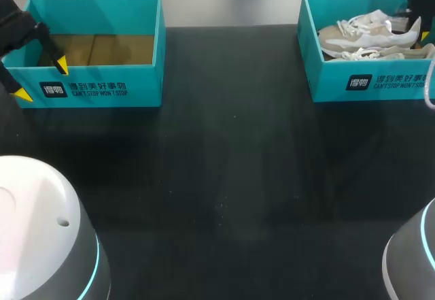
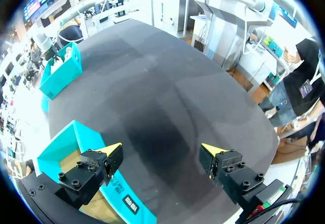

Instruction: Take the shoe out of the shoebox, open the shoe tongue, remove and reinsert the insole, then place the shoe into the shoebox

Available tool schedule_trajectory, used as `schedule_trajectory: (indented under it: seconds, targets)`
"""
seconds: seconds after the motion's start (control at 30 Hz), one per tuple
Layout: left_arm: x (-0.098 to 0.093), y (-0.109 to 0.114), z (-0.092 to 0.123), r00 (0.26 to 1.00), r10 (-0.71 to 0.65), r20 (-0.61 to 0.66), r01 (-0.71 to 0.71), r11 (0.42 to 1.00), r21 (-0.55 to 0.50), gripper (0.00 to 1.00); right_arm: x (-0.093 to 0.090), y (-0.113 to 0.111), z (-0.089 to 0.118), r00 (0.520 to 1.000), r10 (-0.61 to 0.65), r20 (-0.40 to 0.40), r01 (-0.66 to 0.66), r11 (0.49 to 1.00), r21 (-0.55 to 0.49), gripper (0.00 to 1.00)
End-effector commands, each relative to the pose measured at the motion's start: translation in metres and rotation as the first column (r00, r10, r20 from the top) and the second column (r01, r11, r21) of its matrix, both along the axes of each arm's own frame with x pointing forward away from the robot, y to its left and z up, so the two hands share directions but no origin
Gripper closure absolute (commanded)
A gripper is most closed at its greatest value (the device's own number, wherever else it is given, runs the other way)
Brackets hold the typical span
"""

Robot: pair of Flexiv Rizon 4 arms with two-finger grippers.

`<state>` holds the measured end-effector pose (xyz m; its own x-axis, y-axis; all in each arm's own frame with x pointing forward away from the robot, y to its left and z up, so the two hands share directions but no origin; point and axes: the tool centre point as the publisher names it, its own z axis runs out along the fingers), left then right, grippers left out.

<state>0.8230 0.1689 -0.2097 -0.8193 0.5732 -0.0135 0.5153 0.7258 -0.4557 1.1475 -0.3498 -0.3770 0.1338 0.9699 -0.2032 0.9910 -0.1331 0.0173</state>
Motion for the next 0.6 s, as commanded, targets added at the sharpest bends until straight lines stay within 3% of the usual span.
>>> schedule_trajectory:
  seconds: [0.03, 0.13, 0.2, 0.23, 0.27, 0.33, 0.6]
  targets:
    - [0.001, 0.001, 0.000, 1.000, -0.002, -0.002, 0.002, 1.000, 0.002, 0.00, 0.007, -0.003, -0.003, 1.000, 0.000, -0.010, 0.000, 1.000, 0.009, 0.92]
    - [0.001, 0.001, 0.000, 1.000, -0.002, -0.002, 0.002, 1.000, 0.002, 0.00, 0.006, -0.003, -0.002, 1.000, 0.001, -0.009, -0.001, 1.000, 0.012, 0.63]
    - [0.001, 0.001, 0.000, 1.000, -0.002, -0.002, 0.002, 1.000, 0.002, 0.00, 0.005, -0.002, -0.002, 1.000, 0.001, -0.007, -0.001, 1.000, 0.014, 0.53]
    - [0.001, 0.001, 0.000, 1.000, -0.002, -0.002, 0.002, 1.000, 0.002, 0.00, 0.005, -0.002, -0.001, 1.000, 0.002, -0.006, -0.002, 1.000, 0.015, 0.40]
    - [0.001, 0.001, 0.000, 1.000, -0.002, -0.002, 0.002, 1.000, 0.002, 0.00, 0.005, -0.002, -0.001, 1.000, 0.003, -0.005, -0.003, 1.000, 0.015, 0.19]
    - [0.001, 0.001, 0.000, 1.000, -0.002, -0.002, 0.002, 1.000, 0.002, 0.00, 0.004, -0.003, -0.001, 1.000, 0.003, -0.004, -0.003, 1.000, 0.018, 0.00]
    - [0.001, 0.001, 0.000, 1.000, -0.002, -0.002, 0.002, 1.000, 0.002, 0.00, -0.007, 0.003, 0.019, 0.999, 0.010, 0.031, -0.012, 0.999, 0.052, 0.00]
